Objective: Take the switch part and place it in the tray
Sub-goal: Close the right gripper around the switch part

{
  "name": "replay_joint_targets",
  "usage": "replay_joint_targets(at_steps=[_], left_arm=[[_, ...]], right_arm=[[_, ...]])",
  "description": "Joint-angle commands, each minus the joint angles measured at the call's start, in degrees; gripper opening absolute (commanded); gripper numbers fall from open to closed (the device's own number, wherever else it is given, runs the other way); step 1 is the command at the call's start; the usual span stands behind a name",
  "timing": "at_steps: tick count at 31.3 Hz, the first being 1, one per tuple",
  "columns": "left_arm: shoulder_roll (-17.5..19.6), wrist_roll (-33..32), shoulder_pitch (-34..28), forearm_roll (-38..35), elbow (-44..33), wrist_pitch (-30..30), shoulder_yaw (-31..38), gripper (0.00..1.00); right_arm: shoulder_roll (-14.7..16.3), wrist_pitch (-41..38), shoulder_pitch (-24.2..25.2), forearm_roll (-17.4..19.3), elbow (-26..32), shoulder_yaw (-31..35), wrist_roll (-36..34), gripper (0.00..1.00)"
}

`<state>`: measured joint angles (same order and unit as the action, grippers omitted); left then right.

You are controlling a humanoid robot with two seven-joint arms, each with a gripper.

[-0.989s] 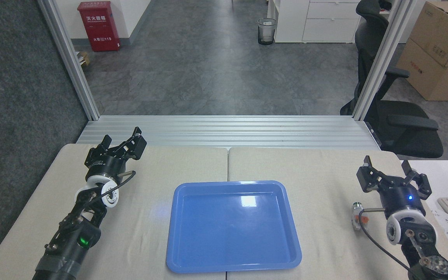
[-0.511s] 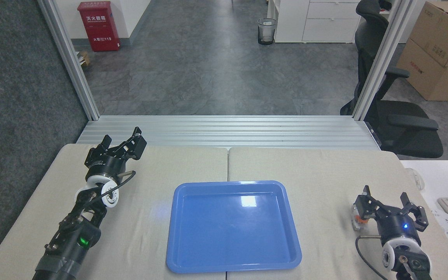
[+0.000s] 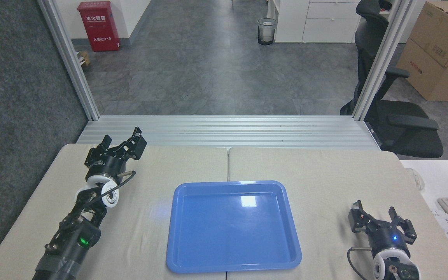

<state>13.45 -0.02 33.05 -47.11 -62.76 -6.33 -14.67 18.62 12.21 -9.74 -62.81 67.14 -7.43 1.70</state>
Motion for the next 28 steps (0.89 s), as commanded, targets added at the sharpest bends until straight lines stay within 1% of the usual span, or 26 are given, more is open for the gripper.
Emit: replay_joint_targets(at_steps=[1,6,7,8,10,11,13,16,17,18,21,24,28], left_arm=[[0.0,0.02,0.0,0.0,0.0,0.01,-0.01,1.0],[0.0,0.02,0.0,0.0,0.0,0.01,-0.01,1.0],[0.0,0.02,0.0,0.0,0.0,0.01,-0.01,1.0],[0.0,0.02,0.0,0.0,0.0,0.01,-0.01,1.0],[0.0,0.02,0.0,0.0,0.0,0.01,-0.01,1.0],[0.0,0.02,0.0,0.0,0.0,0.01,-0.01,1.0],[0.0,0.02,0.0,0.0,0.0,0.01,-0.01,1.0],[0.0,0.02,0.0,0.0,0.0,0.01,0.08,1.0],[0.0,0.02,0.0,0.0,0.0,0.01,-0.01,1.0],[0.0,0.02,0.0,0.0,0.0,0.01,-0.01,1.0],[0.0,0.02,0.0,0.0,0.0,0.01,-0.01,1.0],[0.0,0.02,0.0,0.0,0.0,0.01,-0.01,1.0],[0.0,0.02,0.0,0.0,0.0,0.01,-0.01,1.0]], right_arm=[[-2.53,-0.43,0.42,-0.03,-3.51,-4.43,-0.03,0.93],[-2.62,-0.6,1.03,0.06,-5.09,-4.61,-0.2,0.92],[-2.71,-0.6,1.21,0.06,-5.09,-5.04,-0.29,0.9],[-2.62,-0.6,1.47,0.15,-5.09,-5.48,-0.38,0.85],[-2.71,-0.69,1.56,0.24,-5.0,-5.75,-0.56,0.79],[-2.71,-1.04,1.65,0.32,-5.0,-5.75,-0.73,0.71],[-2.71,-2.62,1.91,1.37,-4.91,-5.66,-0.99,0.46],[-3.06,-3.59,1.91,2.69,-4.65,-4.96,-1.0,0.11],[-3.67,-3.59,1.83,2.78,-4.39,-4.7,-1.0,0.03],[-4.28,-3.51,1.83,2.78,-4.21,-4.44,-1.0,0.0],[-4.73,-3.42,1.65,2.78,-1.41,-3.3,-1.0,0.0],[-5.08,-2.72,0.95,2.7,3.77,-1.62,-0.91,0.0],[-5.96,-0.61,-1.77,1.47,12.12,-2.76,-0.29,0.0]])
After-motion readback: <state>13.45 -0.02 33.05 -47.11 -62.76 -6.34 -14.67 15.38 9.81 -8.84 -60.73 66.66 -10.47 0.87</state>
